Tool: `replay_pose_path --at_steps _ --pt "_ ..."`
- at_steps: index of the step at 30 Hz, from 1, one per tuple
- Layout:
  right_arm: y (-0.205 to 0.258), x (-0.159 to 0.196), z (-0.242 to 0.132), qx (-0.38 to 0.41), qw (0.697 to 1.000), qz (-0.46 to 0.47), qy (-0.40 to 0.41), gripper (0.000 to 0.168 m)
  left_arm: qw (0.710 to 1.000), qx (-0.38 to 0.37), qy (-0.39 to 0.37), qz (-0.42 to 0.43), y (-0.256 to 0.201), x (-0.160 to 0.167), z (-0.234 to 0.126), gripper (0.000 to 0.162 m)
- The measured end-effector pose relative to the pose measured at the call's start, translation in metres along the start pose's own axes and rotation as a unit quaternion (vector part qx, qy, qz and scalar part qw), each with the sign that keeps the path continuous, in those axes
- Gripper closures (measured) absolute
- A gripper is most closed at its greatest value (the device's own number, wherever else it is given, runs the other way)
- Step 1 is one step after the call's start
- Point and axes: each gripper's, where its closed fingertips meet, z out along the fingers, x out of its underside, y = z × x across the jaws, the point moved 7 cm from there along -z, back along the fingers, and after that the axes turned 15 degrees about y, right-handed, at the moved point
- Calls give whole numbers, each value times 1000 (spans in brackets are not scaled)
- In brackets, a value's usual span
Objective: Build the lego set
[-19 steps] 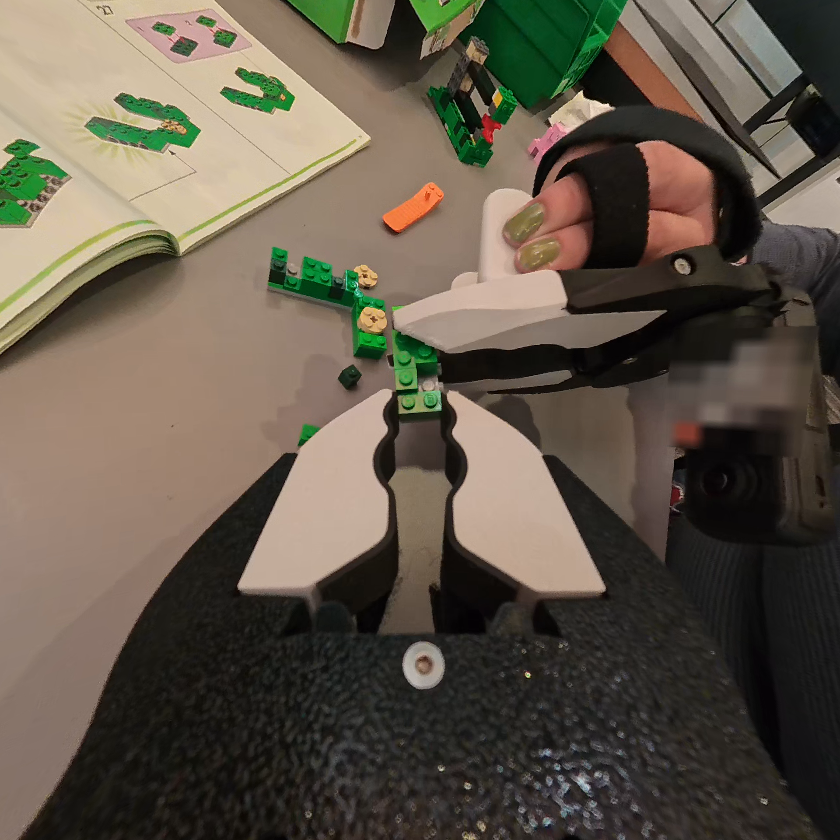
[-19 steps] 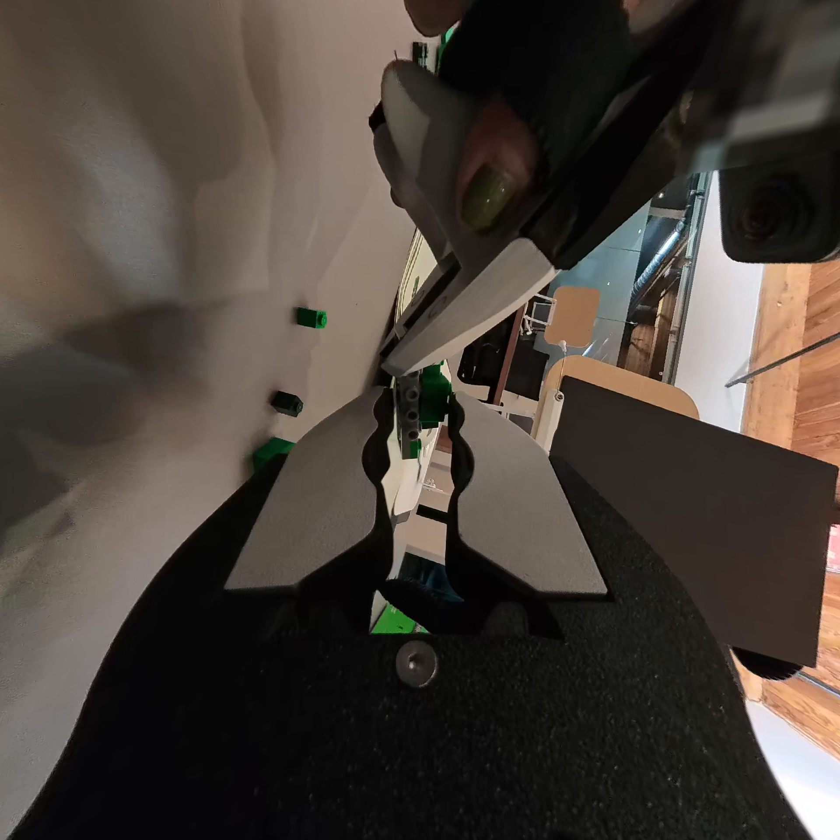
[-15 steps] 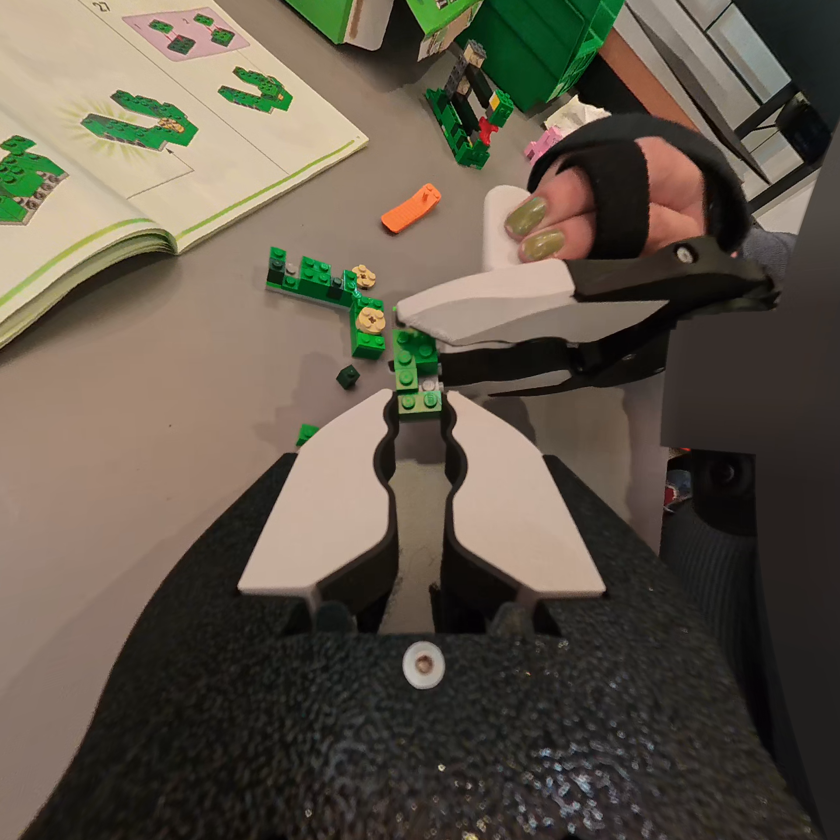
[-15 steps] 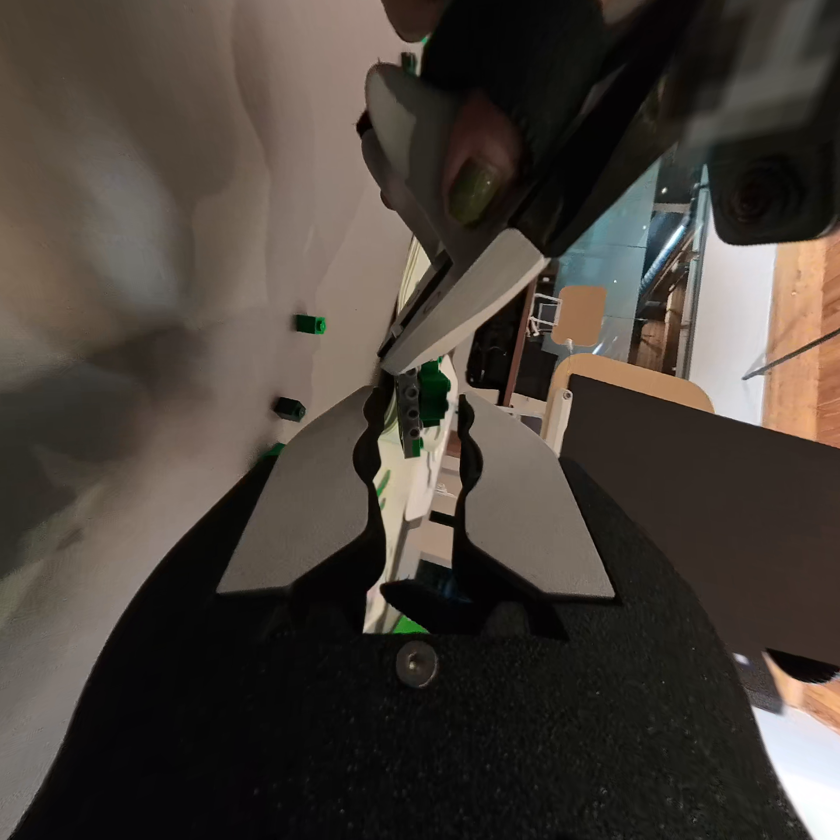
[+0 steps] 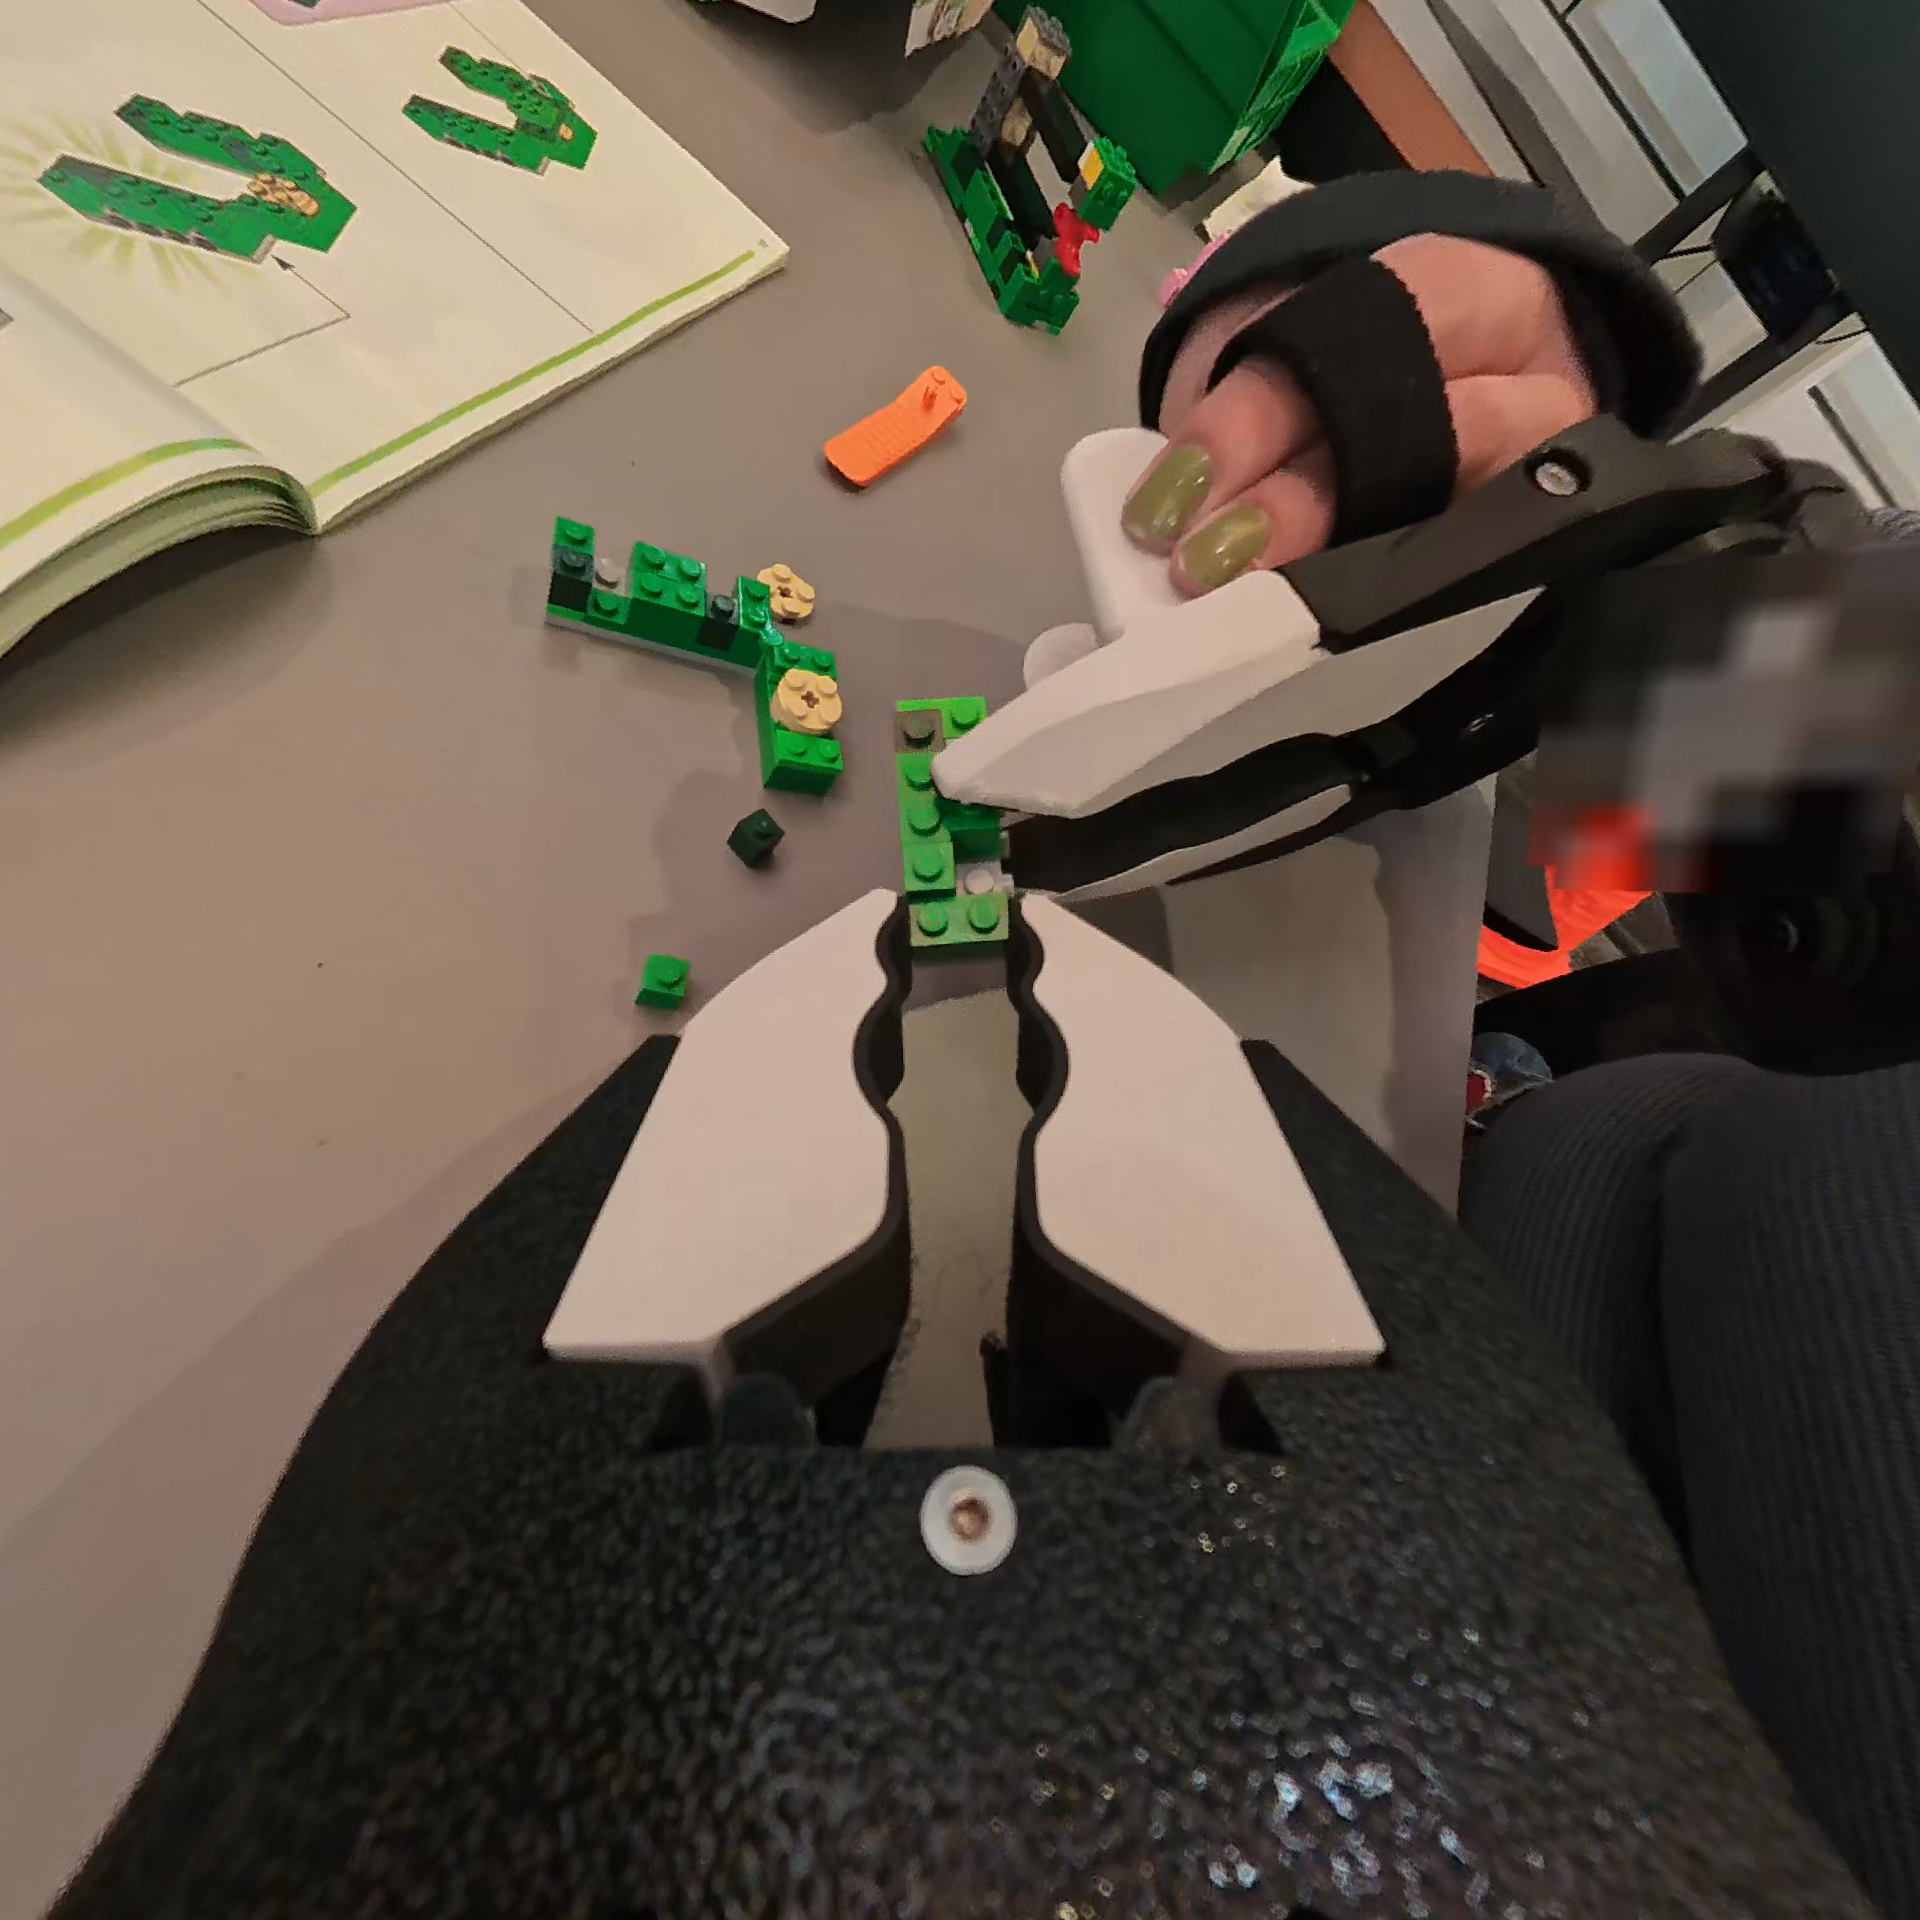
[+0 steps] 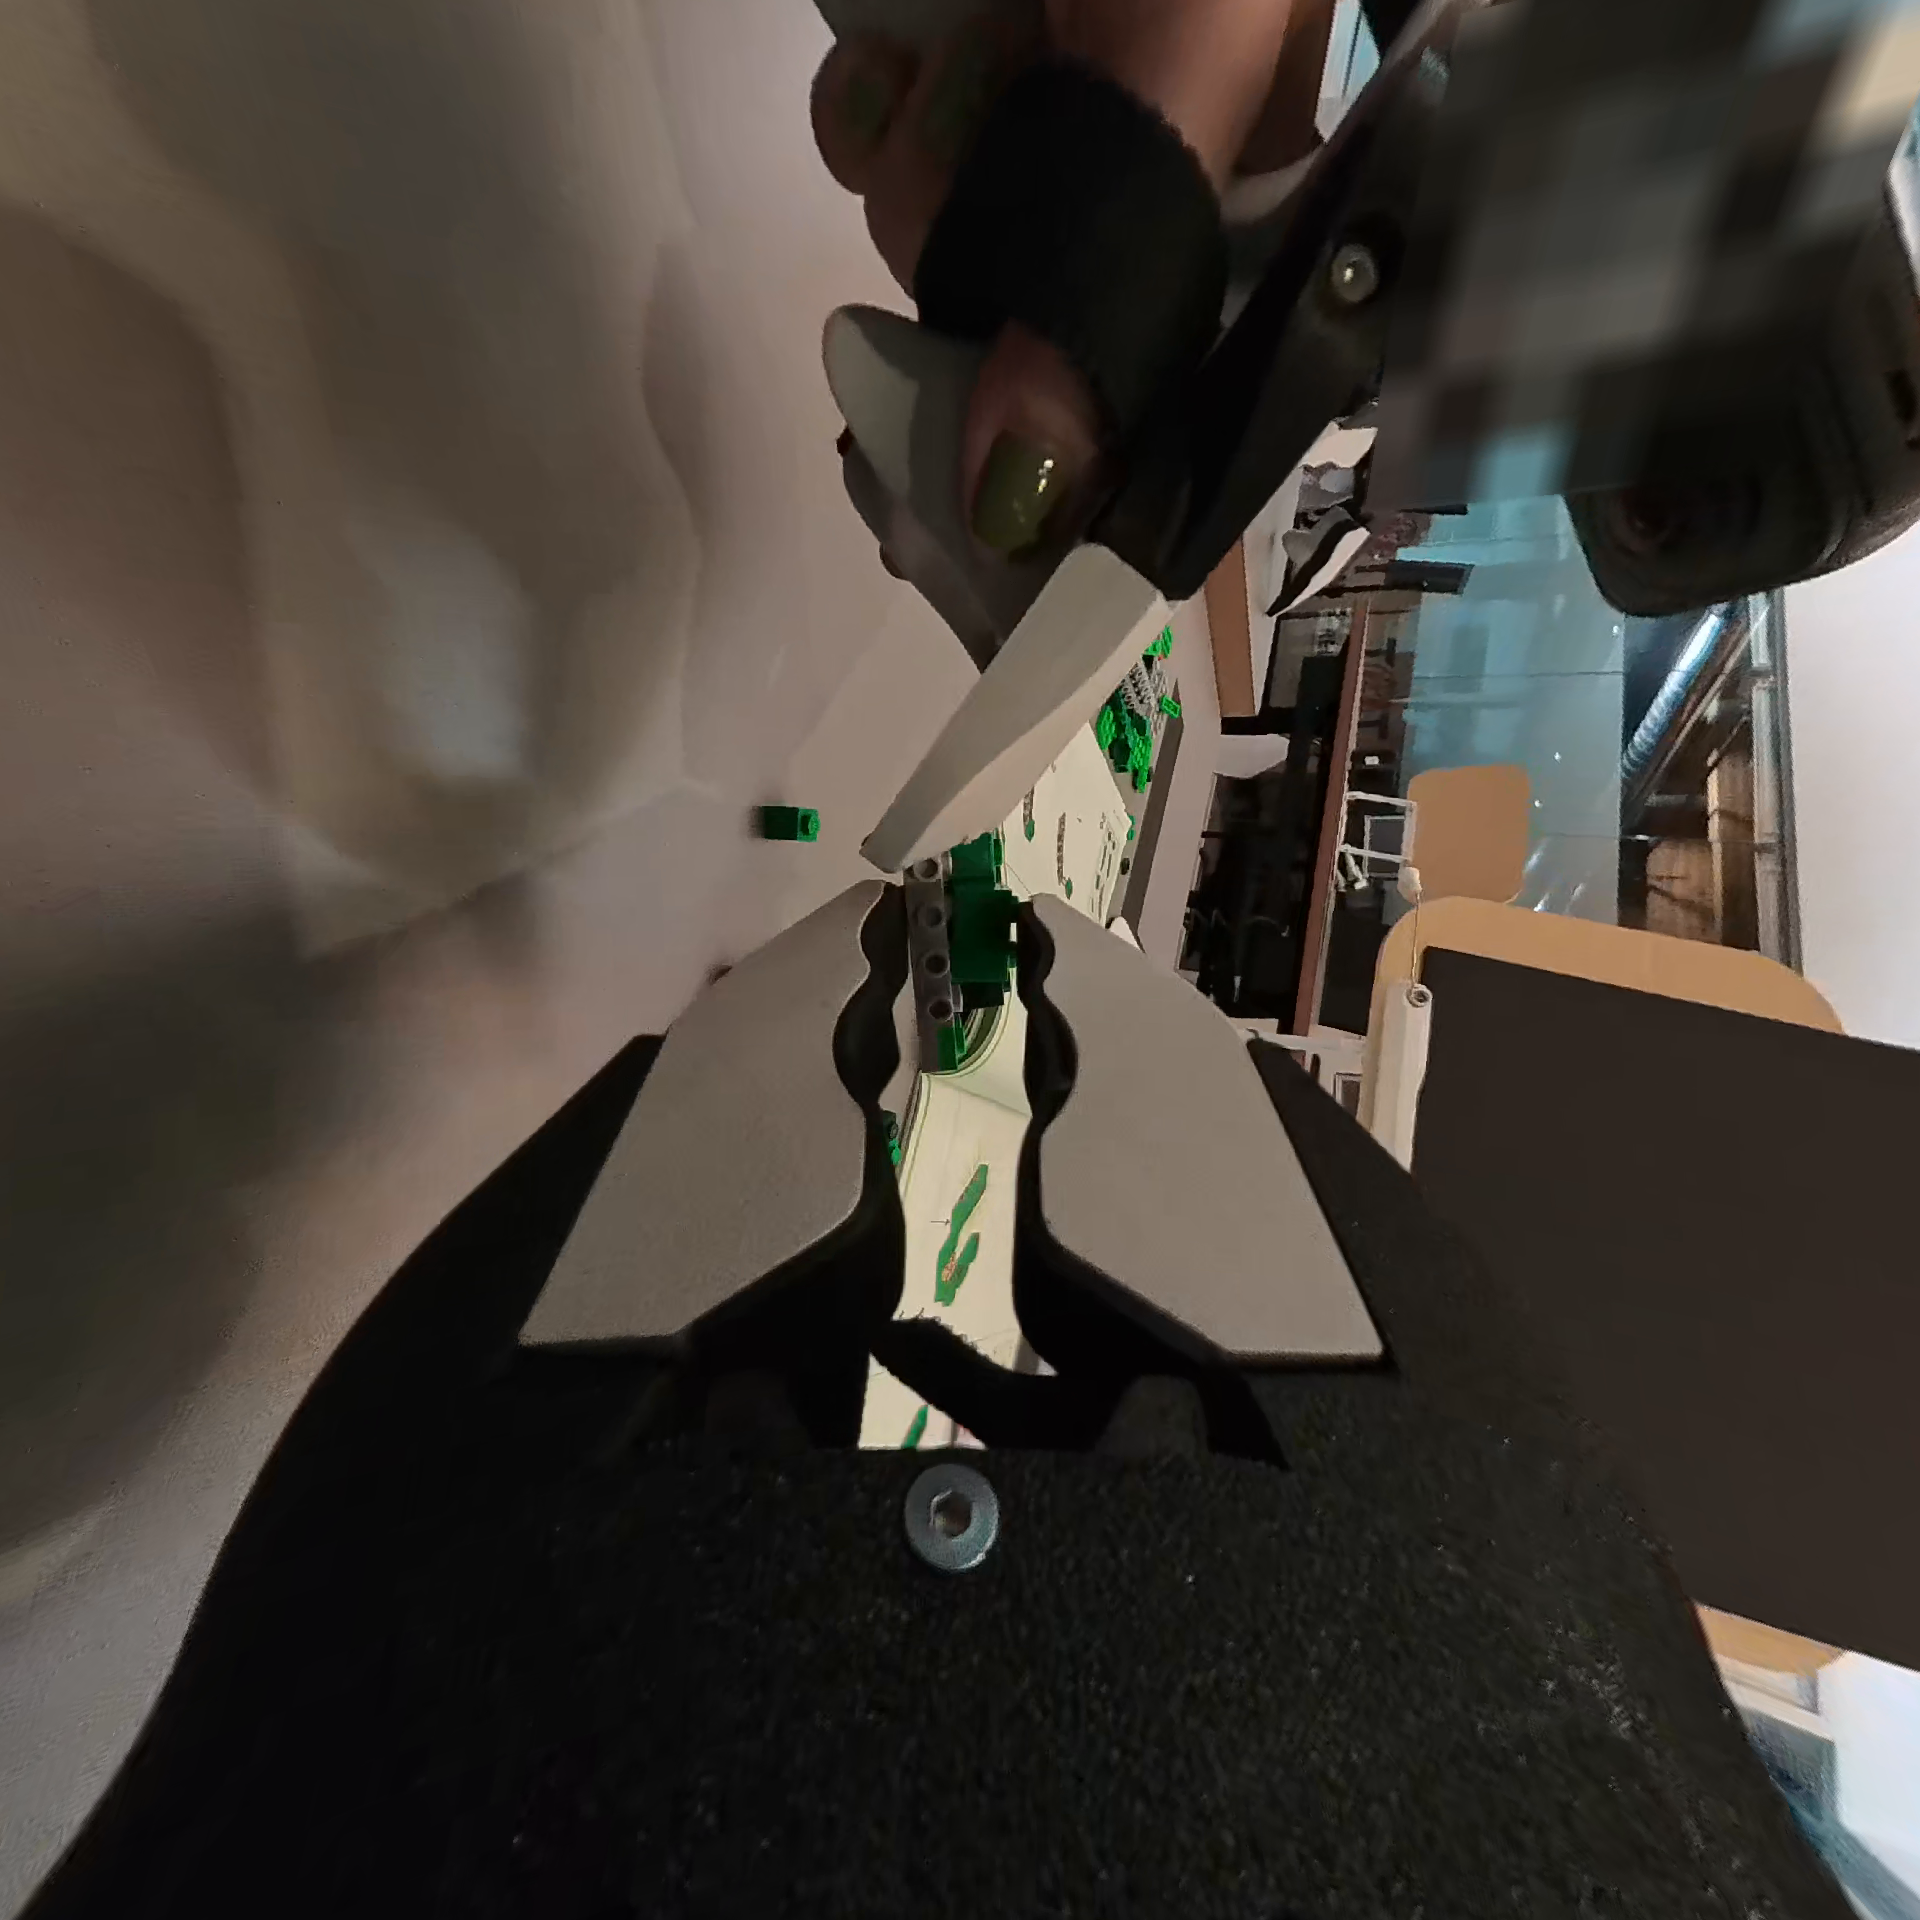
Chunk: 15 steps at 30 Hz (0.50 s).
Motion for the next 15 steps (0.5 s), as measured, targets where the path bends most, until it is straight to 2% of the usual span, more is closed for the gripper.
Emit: replay_pose_path --at_steps 8,12,15 --pt "4 -3 -4 33 996 -87 15 150 1000 5 10 5 -2 1 2 146" --pt "7 -2 -2 25 998 -62 10 150 1000 -2 15 8 0 2 4 146" --pt "-1 7 -5 17 998 54 -18 145 1000 0 -13 17 -2 -3 1 146"
